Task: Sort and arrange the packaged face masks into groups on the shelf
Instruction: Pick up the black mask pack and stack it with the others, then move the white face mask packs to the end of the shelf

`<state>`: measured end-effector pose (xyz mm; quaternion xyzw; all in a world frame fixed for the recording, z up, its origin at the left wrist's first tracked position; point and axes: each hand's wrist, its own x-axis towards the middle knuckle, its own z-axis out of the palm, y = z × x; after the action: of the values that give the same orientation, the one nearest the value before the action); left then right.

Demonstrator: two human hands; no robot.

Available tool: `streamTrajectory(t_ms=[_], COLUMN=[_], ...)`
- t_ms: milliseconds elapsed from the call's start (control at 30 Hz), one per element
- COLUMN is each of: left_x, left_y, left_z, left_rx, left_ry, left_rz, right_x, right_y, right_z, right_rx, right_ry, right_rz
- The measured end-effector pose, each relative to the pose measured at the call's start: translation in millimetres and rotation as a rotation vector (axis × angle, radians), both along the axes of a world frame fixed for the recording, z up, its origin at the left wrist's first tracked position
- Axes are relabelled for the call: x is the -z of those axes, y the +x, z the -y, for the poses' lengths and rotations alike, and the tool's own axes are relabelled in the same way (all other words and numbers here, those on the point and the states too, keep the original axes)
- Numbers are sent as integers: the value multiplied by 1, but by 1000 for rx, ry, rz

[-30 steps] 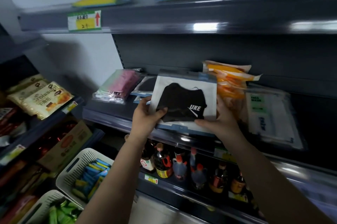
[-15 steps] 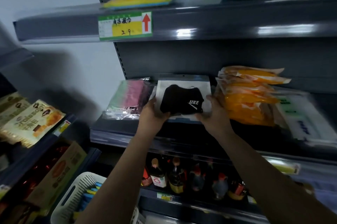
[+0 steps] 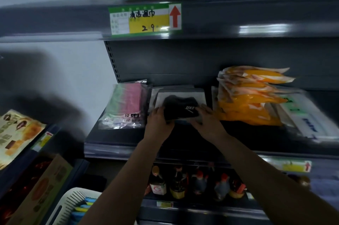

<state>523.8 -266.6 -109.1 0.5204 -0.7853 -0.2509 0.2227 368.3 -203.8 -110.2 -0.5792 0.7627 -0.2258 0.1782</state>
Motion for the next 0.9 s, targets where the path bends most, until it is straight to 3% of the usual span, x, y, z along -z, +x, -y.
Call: streamTrajectory(t_ms=[267, 400, 600, 767, 900], left_x=[9, 6, -16, -28, -28], left_y=[-4, -14, -52, -107, -159], left_z=[18, 18, -15, -60, -103], left_rx=[21, 7, 77, 184, 269], left_ry=[-19, -123, -260, -299, -311], left_rz=[130, 208, 162, 199, 164], right_x=[0, 0, -18, -30, -27], right_y=[-3, -12, -39, -90, -141], right_z=[18, 12, -38, -92, -142], right_rx=[2, -10, -12, 49, 133], right_ry=[28, -52, -242, -230, -184], right_rz=[-77, -140, -342, -472, -453])
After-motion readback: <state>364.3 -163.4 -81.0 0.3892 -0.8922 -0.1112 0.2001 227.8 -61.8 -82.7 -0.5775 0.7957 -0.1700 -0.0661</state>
